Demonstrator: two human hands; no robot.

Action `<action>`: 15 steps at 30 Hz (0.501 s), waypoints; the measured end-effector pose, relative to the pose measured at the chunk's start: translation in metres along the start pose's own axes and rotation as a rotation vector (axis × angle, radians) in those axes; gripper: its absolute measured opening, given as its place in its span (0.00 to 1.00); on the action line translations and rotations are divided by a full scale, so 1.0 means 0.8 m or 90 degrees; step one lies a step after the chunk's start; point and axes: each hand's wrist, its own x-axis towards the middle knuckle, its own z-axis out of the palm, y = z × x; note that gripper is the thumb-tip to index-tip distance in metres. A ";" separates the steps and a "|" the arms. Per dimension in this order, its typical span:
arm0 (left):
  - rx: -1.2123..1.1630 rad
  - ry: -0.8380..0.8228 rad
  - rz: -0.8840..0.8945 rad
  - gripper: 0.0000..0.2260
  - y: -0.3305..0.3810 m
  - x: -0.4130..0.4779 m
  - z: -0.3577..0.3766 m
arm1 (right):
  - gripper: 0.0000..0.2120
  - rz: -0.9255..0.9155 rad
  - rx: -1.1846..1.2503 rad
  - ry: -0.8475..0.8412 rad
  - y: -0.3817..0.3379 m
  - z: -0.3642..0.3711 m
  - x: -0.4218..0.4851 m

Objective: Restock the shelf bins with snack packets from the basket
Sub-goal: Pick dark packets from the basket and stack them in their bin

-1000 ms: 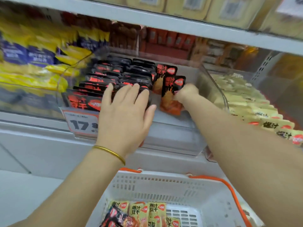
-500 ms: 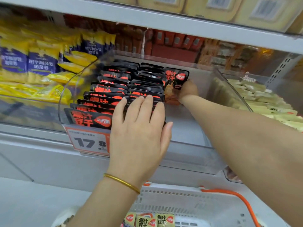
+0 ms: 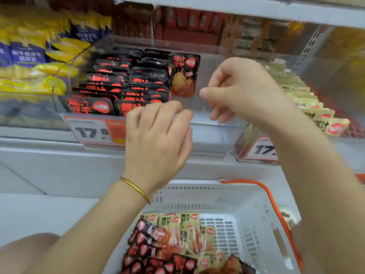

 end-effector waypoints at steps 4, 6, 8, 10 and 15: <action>-0.064 -0.173 0.034 0.09 0.043 -0.043 0.004 | 0.06 0.143 -0.048 -0.296 0.088 0.037 -0.091; -0.073 -0.272 0.057 0.10 0.060 -0.075 0.012 | 0.03 0.251 -0.173 -0.468 0.160 0.081 -0.116; -0.081 -0.366 0.054 0.12 0.072 -0.101 0.018 | 0.09 0.268 -0.337 -0.625 0.230 0.124 -0.141; -0.114 -0.437 0.026 0.14 0.080 -0.116 0.021 | 0.07 0.227 -0.462 -0.697 0.291 0.158 -0.168; -0.136 -0.515 0.010 0.17 0.085 -0.124 0.030 | 0.12 0.275 -0.536 -0.729 0.373 0.175 -0.219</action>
